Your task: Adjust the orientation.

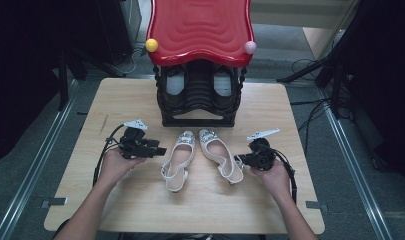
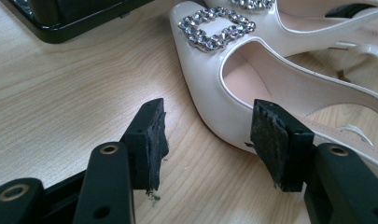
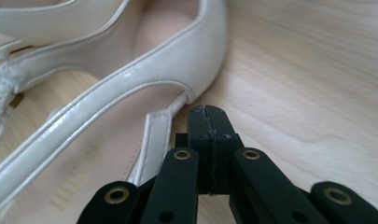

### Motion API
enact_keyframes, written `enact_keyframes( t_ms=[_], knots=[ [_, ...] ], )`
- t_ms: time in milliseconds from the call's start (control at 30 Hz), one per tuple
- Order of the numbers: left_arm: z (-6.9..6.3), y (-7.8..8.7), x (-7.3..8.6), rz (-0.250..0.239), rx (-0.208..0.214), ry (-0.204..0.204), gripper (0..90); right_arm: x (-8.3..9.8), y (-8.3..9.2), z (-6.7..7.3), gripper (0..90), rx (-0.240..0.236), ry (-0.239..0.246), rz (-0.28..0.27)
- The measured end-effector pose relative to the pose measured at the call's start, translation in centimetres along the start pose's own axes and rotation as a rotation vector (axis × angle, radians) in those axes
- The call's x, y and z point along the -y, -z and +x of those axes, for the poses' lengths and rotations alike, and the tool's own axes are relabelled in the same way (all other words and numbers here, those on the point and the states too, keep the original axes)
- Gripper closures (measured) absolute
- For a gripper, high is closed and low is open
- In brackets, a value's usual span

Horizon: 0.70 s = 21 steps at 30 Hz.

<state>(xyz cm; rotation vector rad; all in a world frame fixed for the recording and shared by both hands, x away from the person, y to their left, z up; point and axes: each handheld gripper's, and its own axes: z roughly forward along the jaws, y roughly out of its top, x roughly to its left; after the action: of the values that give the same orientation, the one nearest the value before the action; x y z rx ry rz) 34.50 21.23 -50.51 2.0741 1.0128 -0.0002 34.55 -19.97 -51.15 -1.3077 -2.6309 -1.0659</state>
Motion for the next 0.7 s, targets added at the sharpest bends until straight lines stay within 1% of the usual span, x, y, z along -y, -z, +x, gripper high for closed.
enact_keyframes(
  t_ms=[67, 100, 167, 200, 267, 300, 333, 367, 433, 500, 533, 600, 633, 700],
  knots=[
    [0.0, 0.0, 0.0, -0.001, 0.000, -0.001, 45.4, 0.0, -0.4, 0.5, 90.0, -0.017, 0.014, 0.014],
    [-0.1, 0.0, 0.0, -0.001, 0.000, -0.001, 45.4, -0.1, -0.5, 0.6, 90.0, -0.014, 0.030, 0.018],
    [0.0, 0.0, 0.0, -0.002, 0.001, 0.001, 45.6, -0.1, -0.4, 0.7, 90.0, -0.009, 0.034, 0.020],
    [0.0, 0.0, 0.0, -0.001, 0.002, 0.004, 45.8, -0.1, -0.3, 0.6, 90.0, -0.004, 0.025, 0.015],
    [0.0, 0.0, 0.0, 0.001, 0.019, 0.028, 47.7, -0.1, -0.1, 0.3, 90.0, 0.002, 0.009, -0.008],
    [0.0, 0.0, 0.0, 0.005, 0.025, 0.035, 50.3, -0.2, 0.0, 0.0, 90.0, 0.006, 0.004, -0.020],
    [-0.1, -0.1, 0.0, 0.009, 0.026, 0.031, 53.1, -0.2, 0.1, -0.1, 90.0, 0.009, -0.011, -0.027],
    [-0.3, -0.2, 0.0, 0.012, 0.026, 0.027, 56.8, -0.2, 0.1, -0.2, 90.0, 0.012, -0.014, -0.033],
    [-0.5, -0.2, 0.0, 0.017, 0.034, 0.019, 64.4, -0.4, -0.1, -0.4, 90.0, 0.014, -0.021, -0.031],
    [-0.7, -0.2, 0.0, 0.022, 0.037, 0.015, 72.1, -0.5, -0.4, -0.4, 90.0, 0.011, -0.017, -0.024],
    [-0.7, -0.2, 0.0, 0.021, 0.049, 0.019, 76.7, -0.6, -0.5, -0.3, 90.0, 0.011, -0.012, -0.019],
    [-0.8, -0.2, -0.1, 0.023, 0.056, 0.023, 82.9, -0.7, -0.7, -0.2, 90.0, 0.007, -0.007, -0.017],
    [-0.9, -0.1, -0.1, 0.023, 0.055, 0.025, 85.2, -0.8, -1.1, 0.2, 90.0, 0.013, 0.010, -0.009],
    [-1.0, -0.1, -0.1, 0.031, 0.054, 0.020, 87.5, -0.9, -1.1, 0.3, 90.0, 0.021, 0.010, -0.003]
  ],
)
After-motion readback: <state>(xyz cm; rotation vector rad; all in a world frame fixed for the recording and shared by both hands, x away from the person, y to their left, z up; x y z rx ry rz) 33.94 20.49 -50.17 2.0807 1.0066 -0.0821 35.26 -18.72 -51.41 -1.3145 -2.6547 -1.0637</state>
